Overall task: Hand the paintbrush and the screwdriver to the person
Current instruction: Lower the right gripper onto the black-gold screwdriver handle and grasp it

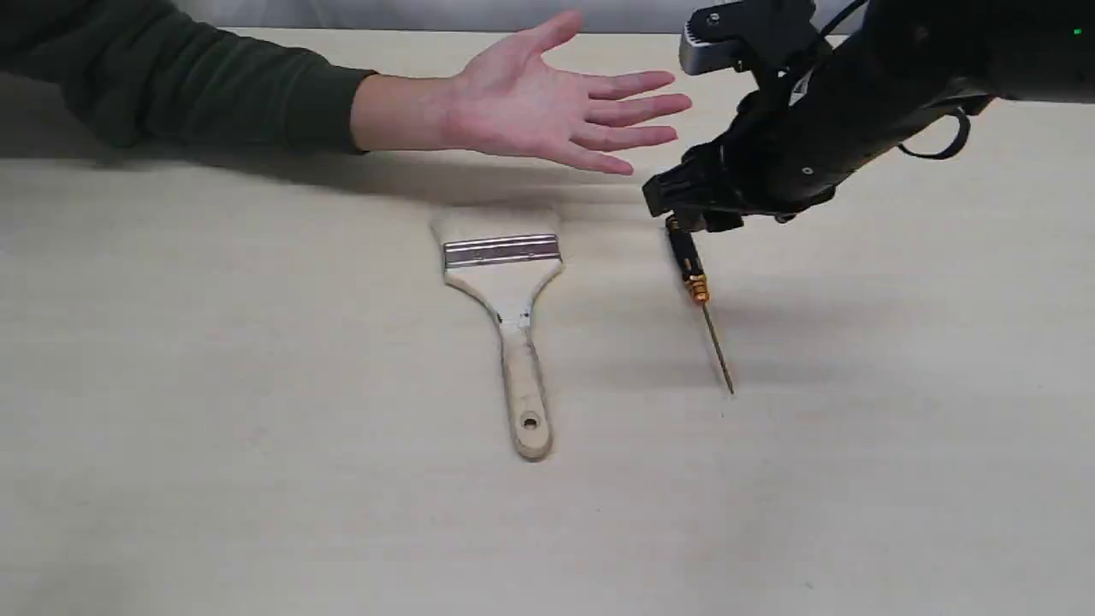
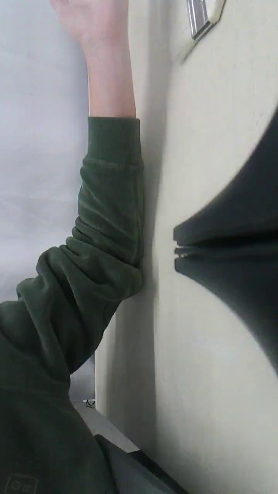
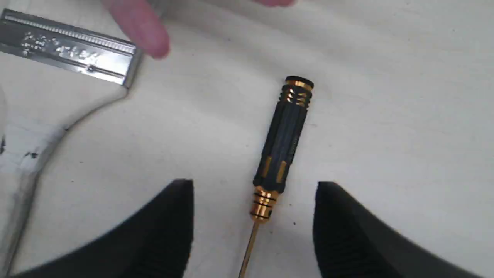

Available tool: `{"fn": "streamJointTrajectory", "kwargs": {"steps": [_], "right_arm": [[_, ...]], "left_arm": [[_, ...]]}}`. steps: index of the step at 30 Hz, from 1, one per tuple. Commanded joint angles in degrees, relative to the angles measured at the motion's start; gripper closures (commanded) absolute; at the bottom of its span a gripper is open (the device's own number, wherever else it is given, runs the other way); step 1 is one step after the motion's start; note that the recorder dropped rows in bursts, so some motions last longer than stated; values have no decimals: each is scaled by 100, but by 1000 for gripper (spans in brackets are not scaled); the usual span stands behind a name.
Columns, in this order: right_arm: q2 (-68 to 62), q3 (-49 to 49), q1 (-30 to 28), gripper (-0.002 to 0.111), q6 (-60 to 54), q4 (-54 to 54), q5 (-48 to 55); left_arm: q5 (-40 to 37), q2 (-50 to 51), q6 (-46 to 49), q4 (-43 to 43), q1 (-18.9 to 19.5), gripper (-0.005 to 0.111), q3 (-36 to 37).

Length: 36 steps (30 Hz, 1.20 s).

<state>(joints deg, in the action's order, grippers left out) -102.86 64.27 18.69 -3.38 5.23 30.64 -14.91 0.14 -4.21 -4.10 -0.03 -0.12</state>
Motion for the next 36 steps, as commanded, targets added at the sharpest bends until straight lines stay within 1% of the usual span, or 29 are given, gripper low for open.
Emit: {"fn": "streamJointTrajectory", "kwargs": {"steps": [1,5,22,31,34,36], "right_arm": [[-231,239,4,57,164,-241,206],[-532,363,4,57,388,-478,252],[-1435,873,4,57,446,-449,225],[-1837,1270,4,58,464,-449,505],[-1895,1311,4,62,464,-449,476],[-1895,1311,4,69,464,-449,453]], "left_arm": [[73,-14,-12,17,-27,107,12],[62,-14,-12,17,-27,107,12],[62,-14,-12,17,-27,107,12],[44,-14,-12,28,-27,107,12],[58,-14,-12,28,-27,107,12],[58,-14,-12,28,-27,107,12]]}}
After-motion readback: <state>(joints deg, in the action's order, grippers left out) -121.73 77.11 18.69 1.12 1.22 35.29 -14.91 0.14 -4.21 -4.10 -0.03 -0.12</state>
